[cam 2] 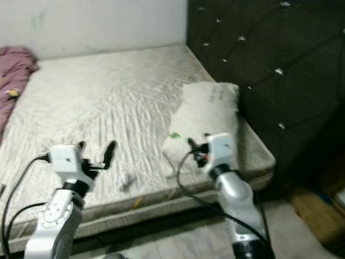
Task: Clean up the room
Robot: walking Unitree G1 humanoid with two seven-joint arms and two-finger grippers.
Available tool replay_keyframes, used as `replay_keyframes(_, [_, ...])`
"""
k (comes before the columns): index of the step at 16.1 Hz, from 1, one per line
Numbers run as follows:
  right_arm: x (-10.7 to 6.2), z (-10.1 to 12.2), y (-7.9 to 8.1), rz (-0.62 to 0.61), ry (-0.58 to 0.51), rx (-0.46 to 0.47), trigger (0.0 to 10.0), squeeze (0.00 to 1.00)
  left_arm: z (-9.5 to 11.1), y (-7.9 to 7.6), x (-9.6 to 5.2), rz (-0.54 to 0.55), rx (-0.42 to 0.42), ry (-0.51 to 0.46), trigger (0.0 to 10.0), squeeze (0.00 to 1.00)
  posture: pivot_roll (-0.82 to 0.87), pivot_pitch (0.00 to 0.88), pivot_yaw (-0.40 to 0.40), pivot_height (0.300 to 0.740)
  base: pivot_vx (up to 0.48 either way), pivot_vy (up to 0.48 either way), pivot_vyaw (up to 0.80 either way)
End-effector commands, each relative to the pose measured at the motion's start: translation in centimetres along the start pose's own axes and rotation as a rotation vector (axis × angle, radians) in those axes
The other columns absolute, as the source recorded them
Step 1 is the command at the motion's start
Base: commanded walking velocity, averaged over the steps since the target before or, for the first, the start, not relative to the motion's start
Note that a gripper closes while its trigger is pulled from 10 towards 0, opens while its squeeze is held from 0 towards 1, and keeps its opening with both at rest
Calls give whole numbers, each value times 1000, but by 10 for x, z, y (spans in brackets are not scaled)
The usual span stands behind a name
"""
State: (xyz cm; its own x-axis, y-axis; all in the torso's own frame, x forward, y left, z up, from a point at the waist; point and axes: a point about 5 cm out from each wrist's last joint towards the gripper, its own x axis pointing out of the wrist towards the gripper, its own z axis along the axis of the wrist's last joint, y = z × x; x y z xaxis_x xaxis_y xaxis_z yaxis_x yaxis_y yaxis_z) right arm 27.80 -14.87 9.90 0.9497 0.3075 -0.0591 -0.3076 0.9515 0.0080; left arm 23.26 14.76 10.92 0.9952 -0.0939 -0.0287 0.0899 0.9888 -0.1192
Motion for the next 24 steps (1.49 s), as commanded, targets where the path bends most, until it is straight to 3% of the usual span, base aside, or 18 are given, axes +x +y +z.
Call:
replay_keyframes(1, [7,7,14,42,-29,4,10000,0,1,12,-2,46,30,9,10000,0,17,0,-12,740,289,0,0])
replay_keyframes(3, [6,7,15,53,-32,-11,10000,0,0,16,-1,89,69,9,10000,0,18,0,-14,740,0,0,400])
replay_keyframes(7, [2,1,13,21,-15,7,10000,0,-2,18,-2,107,65,11,10000,0,20,0,-15,740,0,0,800])
replay_keyframes(11, [3,1,11,2,-19,25,10000,0,-3,18,0,106,64,24,10000,0,23,0,-6,740,0,0,0])
replay_keyframes(15, [6,-1,9,-31,0,-22,10000,0,-3,17,2,93,58,20,10000,0,25,0,-5,740,0,480,0])
replay_keyframes(17, [9,-2,12,-17,7,68,10000,0,-3,18,2,106,82,21,10000,0,24,0,-4,740,0,480,0])
replay_keyframes(22, [11,1,5,-98,7,5,10000,0,0,17,5,108,73,-1,10000,0,20,0,-2,740,0,480,0])
replay_keyframes(24, [9,2,7,-68,4,17,10000,0,3,18,4,115,105,-29,10000,0,20,0,-3,740,0,240,0])
